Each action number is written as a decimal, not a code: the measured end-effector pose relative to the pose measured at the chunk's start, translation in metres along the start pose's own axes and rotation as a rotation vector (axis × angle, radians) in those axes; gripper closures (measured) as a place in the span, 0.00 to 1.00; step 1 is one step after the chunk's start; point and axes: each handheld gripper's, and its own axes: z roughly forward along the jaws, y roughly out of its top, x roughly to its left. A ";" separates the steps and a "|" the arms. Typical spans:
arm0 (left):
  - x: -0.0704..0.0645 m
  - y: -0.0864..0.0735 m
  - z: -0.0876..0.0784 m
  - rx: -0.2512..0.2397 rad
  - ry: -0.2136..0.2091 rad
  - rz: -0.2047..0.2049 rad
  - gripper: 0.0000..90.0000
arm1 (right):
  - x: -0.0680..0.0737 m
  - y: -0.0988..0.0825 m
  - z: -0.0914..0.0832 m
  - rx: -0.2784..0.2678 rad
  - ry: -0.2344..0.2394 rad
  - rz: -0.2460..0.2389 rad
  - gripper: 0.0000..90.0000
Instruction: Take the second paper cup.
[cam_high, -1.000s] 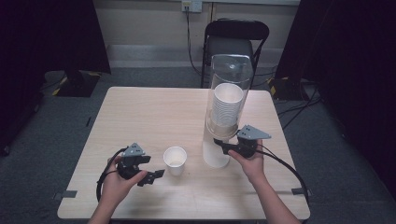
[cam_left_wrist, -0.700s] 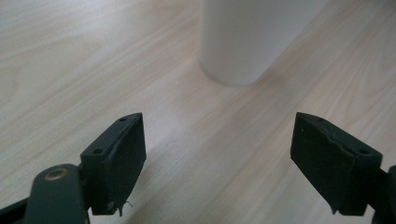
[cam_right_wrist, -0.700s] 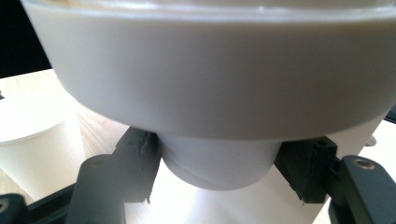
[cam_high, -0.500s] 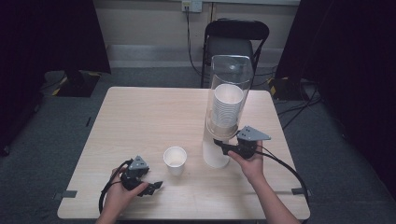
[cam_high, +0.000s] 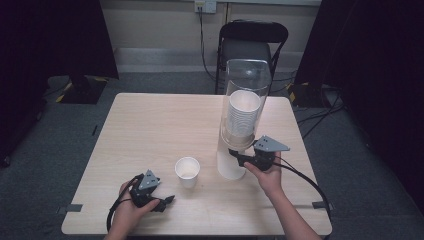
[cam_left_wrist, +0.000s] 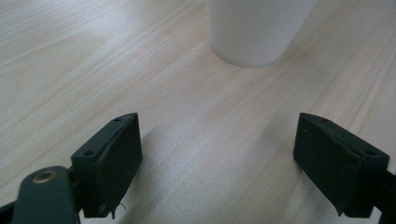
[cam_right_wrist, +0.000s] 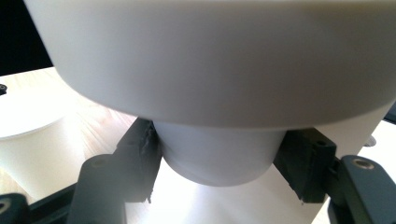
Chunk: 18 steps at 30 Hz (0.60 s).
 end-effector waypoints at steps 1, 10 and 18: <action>0.000 0.000 0.000 0.000 0.001 0.000 0.17 | 0.000 0.000 0.000 0.000 0.003 0.004 0.41; -0.001 0.000 0.000 -0.002 0.004 -0.005 0.17 | -0.001 -0.049 0.006 0.239 -0.005 -0.020 0.41; 0.000 0.000 0.000 0.000 0.002 -0.002 0.16 | -0.017 -0.032 -0.005 0.286 0.062 -0.032 0.41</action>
